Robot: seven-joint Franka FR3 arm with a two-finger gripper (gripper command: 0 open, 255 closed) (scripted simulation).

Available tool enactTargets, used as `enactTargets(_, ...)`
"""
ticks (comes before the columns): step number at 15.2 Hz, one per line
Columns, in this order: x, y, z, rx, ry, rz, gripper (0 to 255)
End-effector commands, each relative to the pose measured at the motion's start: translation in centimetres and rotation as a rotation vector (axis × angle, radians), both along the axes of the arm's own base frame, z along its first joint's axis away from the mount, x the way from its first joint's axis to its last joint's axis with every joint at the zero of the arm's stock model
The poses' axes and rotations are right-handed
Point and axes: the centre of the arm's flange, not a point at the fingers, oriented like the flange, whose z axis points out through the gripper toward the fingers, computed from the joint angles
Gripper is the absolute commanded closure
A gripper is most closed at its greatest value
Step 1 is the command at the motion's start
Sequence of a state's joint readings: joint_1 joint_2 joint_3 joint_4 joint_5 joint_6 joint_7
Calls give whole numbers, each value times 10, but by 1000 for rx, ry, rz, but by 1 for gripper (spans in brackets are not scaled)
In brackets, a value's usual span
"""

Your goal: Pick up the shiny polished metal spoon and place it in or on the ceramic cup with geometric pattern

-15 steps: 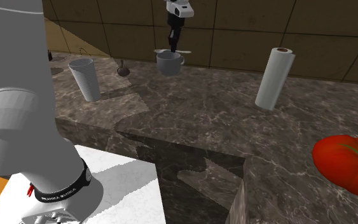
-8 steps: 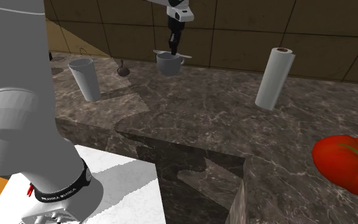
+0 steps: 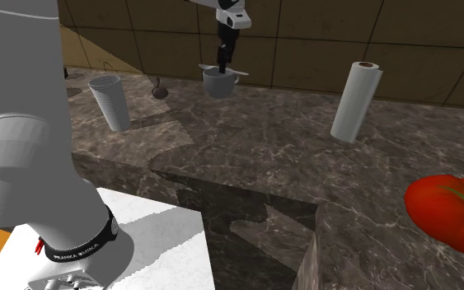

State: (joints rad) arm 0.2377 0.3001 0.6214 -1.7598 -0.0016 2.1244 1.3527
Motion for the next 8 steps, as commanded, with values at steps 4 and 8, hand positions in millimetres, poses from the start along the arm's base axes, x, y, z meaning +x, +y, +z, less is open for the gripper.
enactTargets(4, 1, -8, 39, 0, 0, 0, 0)
enactTargets(8, 2, -10, 49, 0, 0, 0, 0)
